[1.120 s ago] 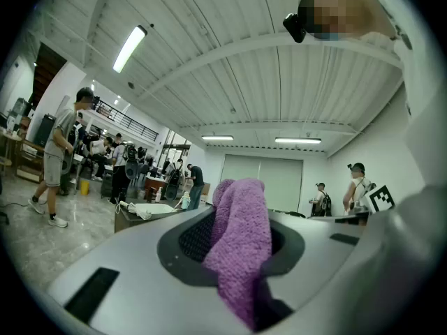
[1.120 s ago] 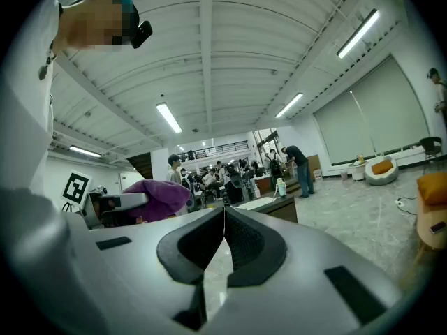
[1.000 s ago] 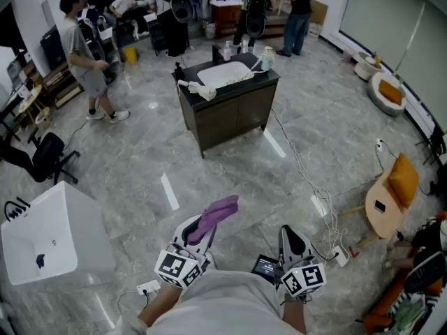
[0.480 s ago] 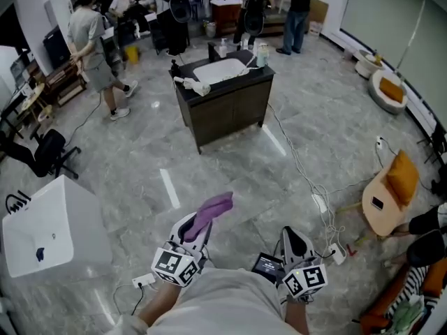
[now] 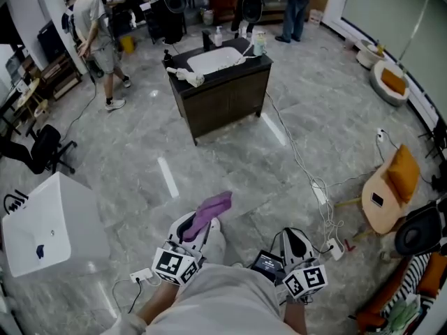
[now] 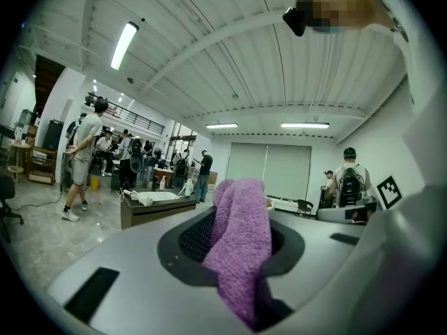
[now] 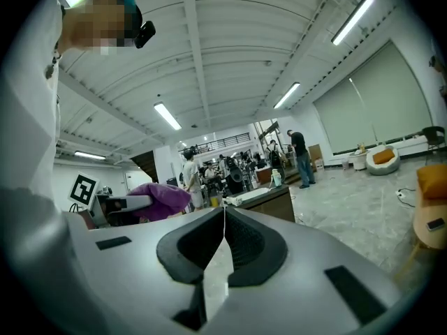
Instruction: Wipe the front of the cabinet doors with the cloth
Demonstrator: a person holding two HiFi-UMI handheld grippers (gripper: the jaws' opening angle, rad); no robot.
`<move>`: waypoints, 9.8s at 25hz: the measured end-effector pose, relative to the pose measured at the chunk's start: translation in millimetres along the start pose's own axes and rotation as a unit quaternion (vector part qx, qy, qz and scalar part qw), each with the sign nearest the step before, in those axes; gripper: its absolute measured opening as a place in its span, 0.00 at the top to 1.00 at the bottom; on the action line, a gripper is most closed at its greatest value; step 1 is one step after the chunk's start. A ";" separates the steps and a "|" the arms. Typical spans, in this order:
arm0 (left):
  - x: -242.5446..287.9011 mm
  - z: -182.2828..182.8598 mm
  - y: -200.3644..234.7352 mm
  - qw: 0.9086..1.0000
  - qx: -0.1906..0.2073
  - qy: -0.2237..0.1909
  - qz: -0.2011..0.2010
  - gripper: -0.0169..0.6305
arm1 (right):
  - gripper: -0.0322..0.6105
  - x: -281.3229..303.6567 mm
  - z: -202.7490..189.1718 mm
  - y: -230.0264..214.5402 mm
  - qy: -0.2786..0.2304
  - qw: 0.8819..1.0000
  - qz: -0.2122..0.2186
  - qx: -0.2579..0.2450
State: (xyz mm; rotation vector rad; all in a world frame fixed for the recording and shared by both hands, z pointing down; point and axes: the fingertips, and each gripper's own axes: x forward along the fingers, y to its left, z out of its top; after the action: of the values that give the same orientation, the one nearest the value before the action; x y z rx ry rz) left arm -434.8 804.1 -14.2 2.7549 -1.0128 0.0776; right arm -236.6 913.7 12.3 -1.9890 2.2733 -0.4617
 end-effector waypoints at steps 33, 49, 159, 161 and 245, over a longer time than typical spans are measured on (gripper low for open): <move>352.7 59.8 192.5 1.000 -0.017 -0.011 -0.022 0.83 | 0.91 351.7 99.4 -182.0 -0.008 0.999 -0.022 -0.022; 557.4 93.9 137.9 0.991 -0.045 -0.057 0.116 0.83 | 0.91 472.9 169.4 -395.9 0.037 0.990 0.126 -0.047; 966.5 -341.7 505.5 0.927 -0.052 0.228 0.293 0.83 | 0.91 897.9 -188.9 -606.8 0.280 0.914 0.290 -0.041; 998.7 -351.0 483.2 0.932 -0.057 0.232 0.272 0.83 | 0.91 892.7 -185.2 -628.1 0.281 0.917 0.280 -0.037; 1136.2 -525.9 505.5 0.888 -0.004 0.404 0.221 0.83 | 0.91 885.2 -256.9 -757.4 0.316 0.929 0.191 0.022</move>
State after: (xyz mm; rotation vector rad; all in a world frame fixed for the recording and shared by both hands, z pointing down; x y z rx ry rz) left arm 117.0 -183.2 723.2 2.0417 -1.2941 1.1611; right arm 285.7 7.6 586.2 -1.4413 2.8758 -1.2339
